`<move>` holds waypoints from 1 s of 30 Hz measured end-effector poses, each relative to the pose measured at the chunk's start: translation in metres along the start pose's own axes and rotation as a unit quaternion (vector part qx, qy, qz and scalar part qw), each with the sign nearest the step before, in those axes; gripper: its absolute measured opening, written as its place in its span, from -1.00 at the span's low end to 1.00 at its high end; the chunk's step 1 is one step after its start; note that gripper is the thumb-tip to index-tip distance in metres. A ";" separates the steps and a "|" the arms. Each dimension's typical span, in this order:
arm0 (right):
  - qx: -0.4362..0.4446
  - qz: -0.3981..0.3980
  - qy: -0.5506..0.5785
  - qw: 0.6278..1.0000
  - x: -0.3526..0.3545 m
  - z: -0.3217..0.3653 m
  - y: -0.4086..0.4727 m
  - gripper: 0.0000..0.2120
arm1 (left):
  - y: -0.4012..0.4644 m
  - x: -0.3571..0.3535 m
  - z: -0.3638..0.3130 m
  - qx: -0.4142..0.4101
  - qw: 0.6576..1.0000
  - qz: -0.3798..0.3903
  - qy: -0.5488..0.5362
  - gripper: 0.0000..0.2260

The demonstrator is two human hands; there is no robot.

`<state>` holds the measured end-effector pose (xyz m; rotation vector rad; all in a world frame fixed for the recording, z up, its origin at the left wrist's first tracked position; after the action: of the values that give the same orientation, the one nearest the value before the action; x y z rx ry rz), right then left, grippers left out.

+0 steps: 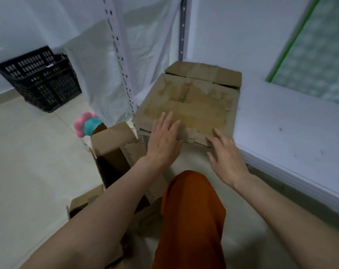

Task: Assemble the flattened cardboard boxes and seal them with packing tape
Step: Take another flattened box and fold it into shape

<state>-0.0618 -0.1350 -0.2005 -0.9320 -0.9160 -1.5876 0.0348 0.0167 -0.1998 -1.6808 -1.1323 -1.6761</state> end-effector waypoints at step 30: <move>-0.412 -0.112 0.660 0.618 0.044 -0.054 0.016 -0.80 | 0.044 0.005 -0.024 -0.113 0.975 0.157 0.113 -0.29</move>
<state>-0.0600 -0.2035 -0.1806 0.0701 0.8705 -2.2938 0.0569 -0.0252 -0.1836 -1.6465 -0.5543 -1.7823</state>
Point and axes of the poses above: each hand's wrist, its own y-axis towards the middle knuckle, its own x-axis out of the back of the hand, z = x × y, the point moved 3 cm from there along y, towards the middle knuckle, and after that the axes turned 8 degrees about y, right-handed, at the moved point
